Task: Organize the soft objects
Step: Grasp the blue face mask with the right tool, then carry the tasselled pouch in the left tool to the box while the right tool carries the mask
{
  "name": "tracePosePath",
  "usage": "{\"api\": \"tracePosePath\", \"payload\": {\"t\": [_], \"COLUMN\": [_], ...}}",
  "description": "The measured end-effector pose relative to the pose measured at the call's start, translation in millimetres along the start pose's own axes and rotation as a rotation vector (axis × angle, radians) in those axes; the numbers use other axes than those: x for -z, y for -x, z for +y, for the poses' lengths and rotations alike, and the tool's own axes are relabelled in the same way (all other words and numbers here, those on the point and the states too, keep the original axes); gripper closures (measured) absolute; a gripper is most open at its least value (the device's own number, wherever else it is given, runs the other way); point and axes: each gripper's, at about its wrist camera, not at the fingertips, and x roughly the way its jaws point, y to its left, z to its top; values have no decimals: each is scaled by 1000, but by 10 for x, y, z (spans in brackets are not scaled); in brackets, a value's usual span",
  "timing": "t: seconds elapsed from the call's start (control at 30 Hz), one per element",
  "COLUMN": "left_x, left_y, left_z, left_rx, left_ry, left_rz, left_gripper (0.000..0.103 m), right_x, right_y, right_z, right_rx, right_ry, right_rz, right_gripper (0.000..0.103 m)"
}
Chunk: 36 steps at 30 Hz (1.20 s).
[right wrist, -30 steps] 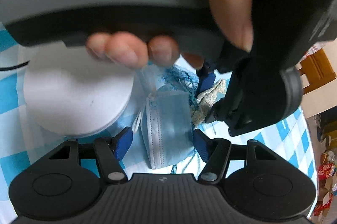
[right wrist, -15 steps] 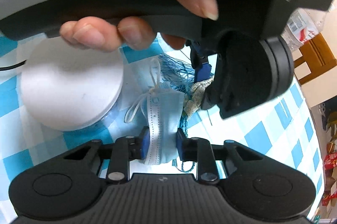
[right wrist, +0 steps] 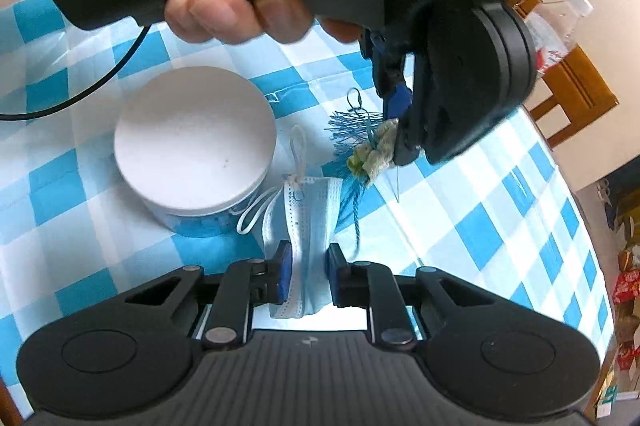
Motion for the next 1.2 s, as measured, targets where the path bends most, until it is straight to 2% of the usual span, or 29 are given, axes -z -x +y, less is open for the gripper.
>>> {"api": "tracePosePath", "payload": {"t": [0.33, 0.73, 1.0, 1.2], "left_x": [260, 742, 1085, 1210], "left_y": [411, 954, 1255, 1413], "left_z": [-172, -462, -724, -990], "left_rx": [4, 36, 100, 128], "left_ry": [-63, -163, -274, -323], "left_rz": [-14, -27, -28, -33], "left_gripper": [92, 92, 92, 92], "right_x": [196, 378, 633, 949], "right_y": [339, 801, 1082, 1355], "right_z": [129, 449, 656, 655], "right_rx": [5, 15, 65, 124], "right_ry": [-82, -171, -313, -393], "right_rz": [-8, -20, -3, 7], "right_gripper": [81, 81, 81, 81]}}
